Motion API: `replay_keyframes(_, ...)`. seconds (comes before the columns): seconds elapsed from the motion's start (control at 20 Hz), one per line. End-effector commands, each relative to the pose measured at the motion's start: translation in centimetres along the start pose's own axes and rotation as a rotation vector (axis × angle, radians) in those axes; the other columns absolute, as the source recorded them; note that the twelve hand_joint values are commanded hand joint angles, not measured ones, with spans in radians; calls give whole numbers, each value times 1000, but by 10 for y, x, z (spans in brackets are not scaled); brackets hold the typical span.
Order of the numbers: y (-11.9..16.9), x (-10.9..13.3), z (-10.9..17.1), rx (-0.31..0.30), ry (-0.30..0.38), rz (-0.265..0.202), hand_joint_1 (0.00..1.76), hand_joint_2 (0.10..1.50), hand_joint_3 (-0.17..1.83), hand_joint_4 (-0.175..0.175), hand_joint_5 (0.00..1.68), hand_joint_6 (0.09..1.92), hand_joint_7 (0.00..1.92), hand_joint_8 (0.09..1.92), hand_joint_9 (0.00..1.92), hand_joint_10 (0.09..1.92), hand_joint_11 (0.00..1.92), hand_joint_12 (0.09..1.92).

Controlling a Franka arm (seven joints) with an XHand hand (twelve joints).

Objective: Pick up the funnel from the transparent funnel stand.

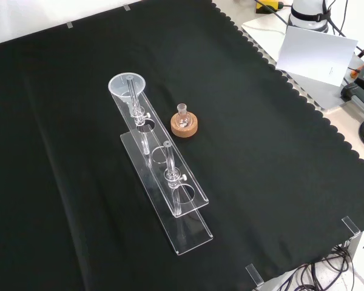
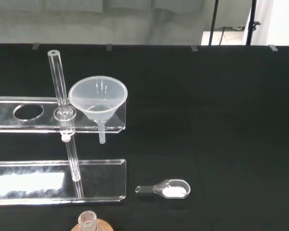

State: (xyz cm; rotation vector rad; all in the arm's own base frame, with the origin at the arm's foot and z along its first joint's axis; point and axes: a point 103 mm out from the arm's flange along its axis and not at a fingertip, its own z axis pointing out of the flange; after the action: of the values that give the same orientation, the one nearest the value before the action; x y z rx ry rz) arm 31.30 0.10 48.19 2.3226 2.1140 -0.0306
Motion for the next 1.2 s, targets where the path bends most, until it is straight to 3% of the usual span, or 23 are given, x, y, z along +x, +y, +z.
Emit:
replay_keyframes(0.05,11,2,8,13,-2,22,0,1225,369,5,293,87,5,568,217,682,166,1358)
replay_keyframes(0.55,44,12,32,45,6,37,0,1229,359,1,301,87,14,569,227,679,164,1364)
replay_keyframes(0.85,86,12,42,92,-49,2,0,1207,340,-5,316,87,75,591,243,680,159,1369)
replay_keyframes(1.2,137,12,71,136,-26,-29,0,1188,320,-13,327,87,105,592,248,671,98,1393)
